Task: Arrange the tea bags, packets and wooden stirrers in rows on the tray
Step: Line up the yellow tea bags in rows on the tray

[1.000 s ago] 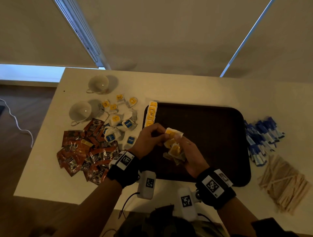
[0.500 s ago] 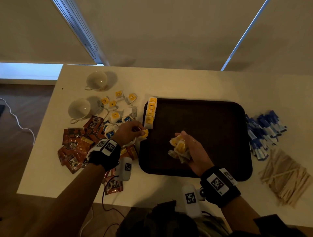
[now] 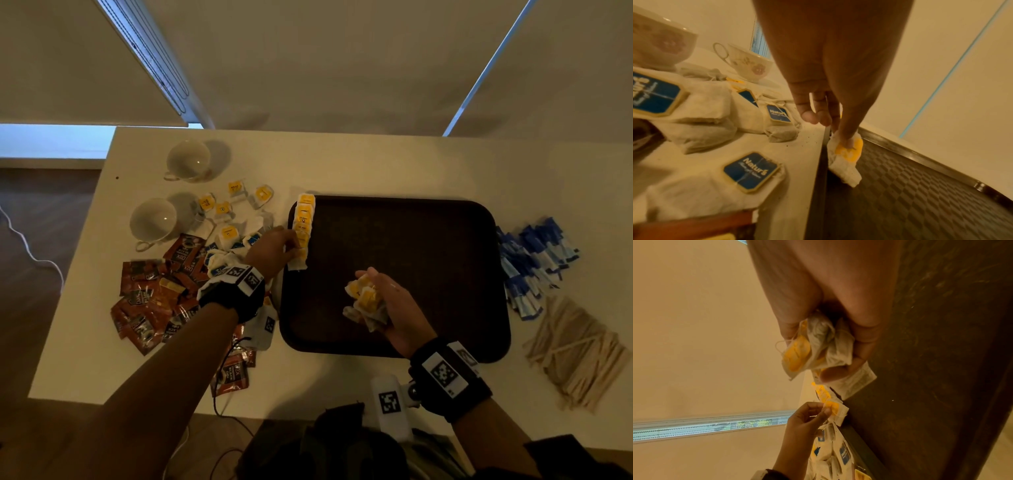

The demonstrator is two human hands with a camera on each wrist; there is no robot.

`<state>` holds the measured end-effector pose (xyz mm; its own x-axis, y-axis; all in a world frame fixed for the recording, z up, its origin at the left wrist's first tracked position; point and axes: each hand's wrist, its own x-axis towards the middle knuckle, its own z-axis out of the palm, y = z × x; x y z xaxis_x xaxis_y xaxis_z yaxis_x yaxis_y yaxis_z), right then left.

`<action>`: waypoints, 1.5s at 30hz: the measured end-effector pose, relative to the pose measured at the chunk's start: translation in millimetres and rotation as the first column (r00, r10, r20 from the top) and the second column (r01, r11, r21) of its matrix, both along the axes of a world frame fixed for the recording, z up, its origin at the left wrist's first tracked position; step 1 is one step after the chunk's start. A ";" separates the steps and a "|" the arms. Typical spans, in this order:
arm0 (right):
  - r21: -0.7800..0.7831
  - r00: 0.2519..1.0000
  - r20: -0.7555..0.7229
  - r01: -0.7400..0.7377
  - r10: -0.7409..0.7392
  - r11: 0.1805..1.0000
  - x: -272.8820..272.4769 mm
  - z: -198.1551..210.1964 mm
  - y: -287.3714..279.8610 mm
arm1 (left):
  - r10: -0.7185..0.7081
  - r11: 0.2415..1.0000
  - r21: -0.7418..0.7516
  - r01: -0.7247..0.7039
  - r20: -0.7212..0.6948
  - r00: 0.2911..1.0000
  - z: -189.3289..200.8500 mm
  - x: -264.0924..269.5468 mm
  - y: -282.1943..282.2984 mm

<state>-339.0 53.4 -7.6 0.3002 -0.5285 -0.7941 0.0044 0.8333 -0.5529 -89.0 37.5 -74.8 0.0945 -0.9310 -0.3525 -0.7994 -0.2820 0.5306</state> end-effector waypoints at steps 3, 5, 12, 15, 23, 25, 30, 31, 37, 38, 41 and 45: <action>0.004 1.000 0.004 -0.009 0.009 1.000 1.8 1.0 -0.9 | 0.021 0.999 -0.046 -0.020 0.017 1.000 1.5 -1.9 -0.8; 0.012 1.000 0.004 -0.017 0.017 1.000 3.5 1.0 -1.7 | -0.002 0.999 -0.042 0.004 0.035 0.999 2.4 -2.3 -1.9; 0.020 1.000 0.014 -0.026 0.026 0.999 6.4 1.4 -3.5 | -0.024 0.998 -0.049 0.036 0.219 0.975 6.2 -10.7 -4.7; 0.028 0.999 0.021 -0.026 0.026 0.999 7.3 1.9 -4.8 | 0.039 0.998 -0.048 -0.032 0.151 0.988 12.4 -13.6 -7.0; 0.036 0.995 0.103 0.003 -0.007 0.999 11.6 7.3 -4.9 | -0.053 0.998 -0.056 0.025 -0.569 0.821 53.1 -62.4 13.2; 0.030 0.992 0.126 0.005 -0.009 1.000 11.9 7.9 -3.4 | -0.073 0.997 -0.066 0.041 -0.602 0.795 54.2 -68.6 19.7; 0.068 0.985 0.172 0.019 -0.030 0.998 10.4 8.0 -1.3 | -0.039 0.999 -0.047 0.014 -0.585 0.810 48.8 -70.2 29.1; 0.069 0.984 0.175 0.016 -0.028 0.998 10.0 7.7 -1.2 | -0.031 0.999 -0.042 0.008 -0.593 0.805 49.2 -70.5 30.0; 0.026 0.984 0.176 -0.026 0.021 0.999 7.9 7.9 2.0 | 0.059 0.997 -0.001 -0.080 -0.665 0.744 54.4 -73.3 35.5; 0.014 0.984 0.173 -0.033 0.030 0.999 7.8 7.6 2.3 | 0.071 0.995 -0.001 -0.096 -0.667 0.741 54.4 -73.2 36.0; -0.017 0.986 0.152 -0.071 0.073 0.997 7.8 5.7 3.6 | 0.116 0.987 -0.007 -0.161 -0.665 0.738 52.0 -71.3 39.0; -0.028 0.990 0.103 -0.094 0.097 0.995 7.4 3.7 5.5 | 0.161 0.975 0.007 -0.220 -0.702 0.694 54.3 -70.4 44.0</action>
<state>-331.6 58.9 -3.9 0.4306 -0.5115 -0.7436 -0.0159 0.8195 -0.5729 -159.4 81.5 -20.5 0.0290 -0.9457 -0.3236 -0.1290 -0.3246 0.9370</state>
